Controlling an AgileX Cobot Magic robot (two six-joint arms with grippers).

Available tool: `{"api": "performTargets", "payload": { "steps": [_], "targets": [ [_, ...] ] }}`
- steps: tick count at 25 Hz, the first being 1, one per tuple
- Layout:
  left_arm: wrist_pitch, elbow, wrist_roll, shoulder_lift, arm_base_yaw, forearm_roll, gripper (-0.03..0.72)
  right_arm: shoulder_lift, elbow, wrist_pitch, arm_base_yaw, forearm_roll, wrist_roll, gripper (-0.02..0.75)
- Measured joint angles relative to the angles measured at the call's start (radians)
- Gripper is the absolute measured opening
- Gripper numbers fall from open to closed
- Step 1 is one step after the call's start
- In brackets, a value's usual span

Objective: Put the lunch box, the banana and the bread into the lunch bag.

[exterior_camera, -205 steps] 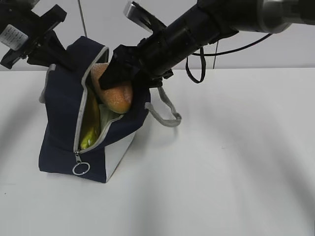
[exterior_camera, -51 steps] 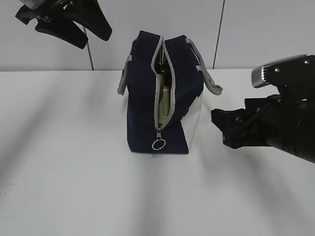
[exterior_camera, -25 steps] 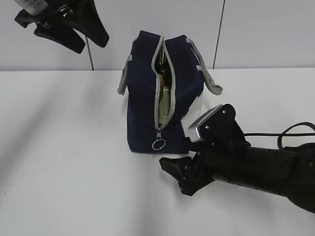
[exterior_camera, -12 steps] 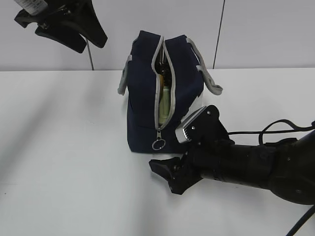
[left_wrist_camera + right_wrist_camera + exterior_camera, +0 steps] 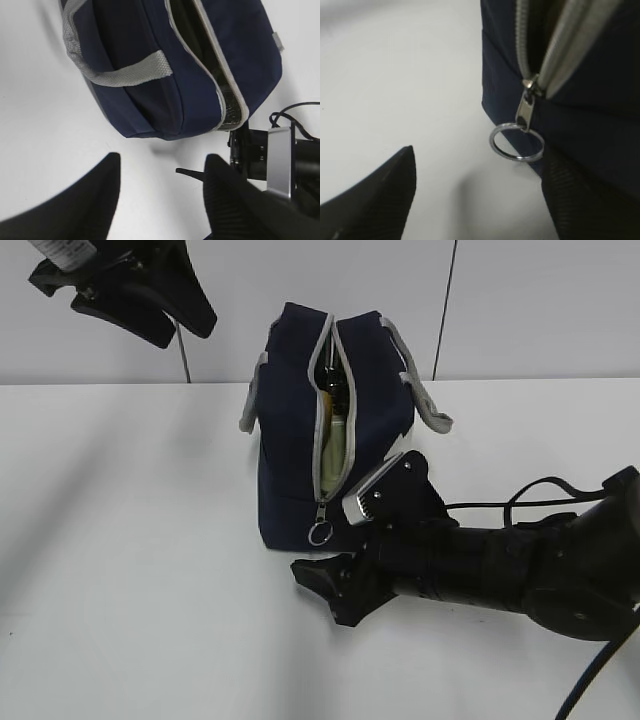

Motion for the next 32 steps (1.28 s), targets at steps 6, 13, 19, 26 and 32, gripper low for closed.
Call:
{"api": "performTargets", "payload": {
  "steps": [6,13,19,26,32],
  "targets": [
    [0.0,0.0,0.0,0.0,0.0,0.0,0.38,0.038,-0.036,0.0,0.0,-0.01,0.018,0.58],
    [0.0,0.0,0.0,0.0,0.0,0.0,0.38,0.045,-0.053,-0.001,0.0,-0.012,0.027,0.526],
    [0.0,0.0,0.0,0.0,0.0,0.0,0.379,0.045,-0.06,-0.001,0.0,0.0,0.03,0.328],
    [0.0,0.0,0.0,0.0,0.0,0.0,0.379,0.045,-0.06,-0.001,0.0,0.057,0.03,0.096],
    [0.0,0.0,0.0,0.0,0.0,0.0,0.379,0.045,-0.06,0.037,0.0,0.059,0.03,0.067]
  ]
}}
